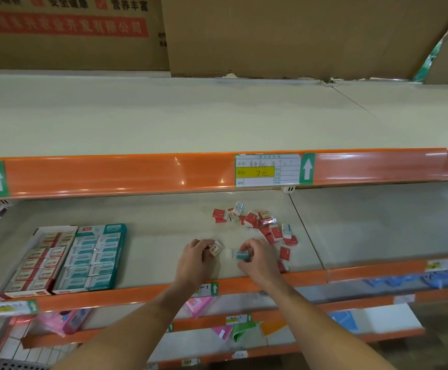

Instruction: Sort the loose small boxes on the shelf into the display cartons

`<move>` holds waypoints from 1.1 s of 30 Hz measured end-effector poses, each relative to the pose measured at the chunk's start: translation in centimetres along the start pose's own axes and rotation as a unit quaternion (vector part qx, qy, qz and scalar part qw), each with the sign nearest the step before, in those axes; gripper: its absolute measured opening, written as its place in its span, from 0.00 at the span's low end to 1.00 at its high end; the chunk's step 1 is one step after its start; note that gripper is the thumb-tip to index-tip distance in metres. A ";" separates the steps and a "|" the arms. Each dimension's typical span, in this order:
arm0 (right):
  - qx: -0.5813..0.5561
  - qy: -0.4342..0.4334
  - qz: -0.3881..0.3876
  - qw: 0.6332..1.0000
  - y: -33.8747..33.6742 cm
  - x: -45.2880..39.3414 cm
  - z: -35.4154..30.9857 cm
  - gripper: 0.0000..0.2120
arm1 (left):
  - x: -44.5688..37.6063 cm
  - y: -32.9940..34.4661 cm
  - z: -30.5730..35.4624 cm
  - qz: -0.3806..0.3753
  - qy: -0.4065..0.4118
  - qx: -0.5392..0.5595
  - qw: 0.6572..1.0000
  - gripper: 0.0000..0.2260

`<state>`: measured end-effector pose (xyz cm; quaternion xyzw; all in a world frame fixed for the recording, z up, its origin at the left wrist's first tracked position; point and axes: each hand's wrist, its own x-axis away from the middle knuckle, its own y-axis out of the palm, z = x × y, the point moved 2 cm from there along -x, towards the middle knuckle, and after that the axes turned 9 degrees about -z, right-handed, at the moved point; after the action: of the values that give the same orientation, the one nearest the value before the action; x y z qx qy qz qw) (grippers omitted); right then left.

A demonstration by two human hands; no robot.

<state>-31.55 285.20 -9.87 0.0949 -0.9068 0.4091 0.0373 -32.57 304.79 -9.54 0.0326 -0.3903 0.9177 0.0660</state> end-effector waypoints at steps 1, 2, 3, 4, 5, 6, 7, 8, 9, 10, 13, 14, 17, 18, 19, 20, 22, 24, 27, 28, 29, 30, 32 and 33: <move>-0.006 0.000 -0.003 1.000 0.0 0.0 0.0 0.18 | 0.0 0.1 -0.1 0.001 0.001 -0.007 1.000 0.16; -0.014 0.001 -0.004 1.000 0.0 0.0 0.1 0.19 | 0.0 0.1 -0.1 0.001 -0.001 -0.011 1.000 0.16; -0.018 0.000 -0.003 1.000 0.0 -0.1 0.1 0.20 | 0.0 0.1 -0.1 0.001 -0.004 -0.016 1.000 0.17; -0.017 0.000 -0.002 1.000 0.0 -0.1 0.1 0.21 | 0.0 0.1 0.1 -0.001 -0.007 -0.019 1.000 0.17; -0.014 -0.001 -0.001 1.000 0.0 -0.1 0.1 0.21 | 0.0 0.1 0.2 -0.001 -0.006 -0.021 1.000 0.17; -0.012 -0.001 0.001 1.000 0.0 -0.1 0.1 0.21 | 0.0 0.1 0.3 -0.001 -0.006 -0.022 1.000 0.17; -0.011 -0.002 0.002 1.000 0.0 -0.1 0.1 0.21 | 0.0 0.1 0.4 -0.003 -0.006 -0.022 1.000 0.17; -0.008 -0.004 0.003 1.000 0.0 -0.1 0.1 0.21 | 0.0 0.1 0.5 -0.009 -0.007 -0.025 1.000 0.17; -0.004 -0.005 0.003 1.000 0.0 -0.1 0.1 0.21 | 0.0 0.2 0.7 -0.016 -0.006 -0.031 0.999 0.17; -0.001 -0.007 0.003 1.000 0.0 0.0 0.1 0.21 | 0.0 0.3 0.7 -0.028 -0.003 -0.041 0.999 0.17; 0.006 -0.010 0.004 1.000 -0.1 0.0 0.1 0.21 | -0.1 0.5 0.8 -0.062 0.015 -0.087 0.994 0.18; 0.009 -0.011 0.004 1.000 -0.1 -0.1 0.1 0.20 | -0.1 0.4 0.8 -0.070 0.022 -0.108 0.991 0.19; 0.035 -0.014 0.005 0.999 -0.3 -0.1 -0.1 0.18 | -0.4 0.2 1.0 -0.105 0.054 -0.188 0.975 0.20; 0.044 -0.014 0.006 0.999 -0.3 -0.1 -0.1 0.17 | -0.5 0.2 1.2 -0.114 0.059 -0.204 0.970 0.20; 0.053 -0.014 0.007 0.998 -0.3 -0.1 -0.1 0.16 | -0.6 0.1 1.3 -0.120 0.059 -0.211 0.968 0.20; 0.059 -0.013 0.008 0.998 -0.4 -0.1 -0.1 0.16 | -0.6 0.0 1.3 -0.119 0.053 -0.209 0.969 0.19; 0.067 -0.010 0.010 0.998 -0.3 0.0 -0.1 0.16 | -0.6 -0.2 1.1 -0.104 0.031 -0.192 0.975 0.17; 0.082 -0.015 0.020 0.996 -0.4 0.0 -0.2 0.15 | -0.7 -0.5 0.9 -0.082 0.005 -0.173 0.981 0.16; 0.097 -0.022 0.032 0.994 -0.2 0.1 -0.5 0.14 | -0.8 -0.8 0.6 -0.066 -0.014 -0.156 0.985 0.16; 0.098 -0.025 0.033 0.994 -0.1 0.1 -0.7 0.14 | -0.8 -0.9 0.4 -0.069 -0.009 -0.161 0.984 0.16; 0.094 -0.027 0.035 0.995 0.0 0.2 -0.9 0.14 | -0.7 -0.9 0.4 -0.073 -0.002 -0.160 0.984 0.15; 0.087 -0.027 0.038 0.995 0.1 0.3 -1.0 0.14 | -0.7 -1.0 0.2 -0.077 0.004 -0.152 0.985 0.14; 0.067 -0.022 0.036 0.997 0.3 0.4 -1.4 0.13 | -0.6 -1.3 0.0 -0.073 0.007 -0.128 0.989 0.13; 0.059 -0.019 0.034 0.998 0.4 0.5 -1.6 0.14 | -0.6 -1.6 -0.2 -0.068 0.009 -0.121 0.990 0.13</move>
<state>-32.13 286.58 -9.03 0.0742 -0.8844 0.4608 0.0009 -31.78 305.97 -8.65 0.0427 -0.4951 0.8572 0.1350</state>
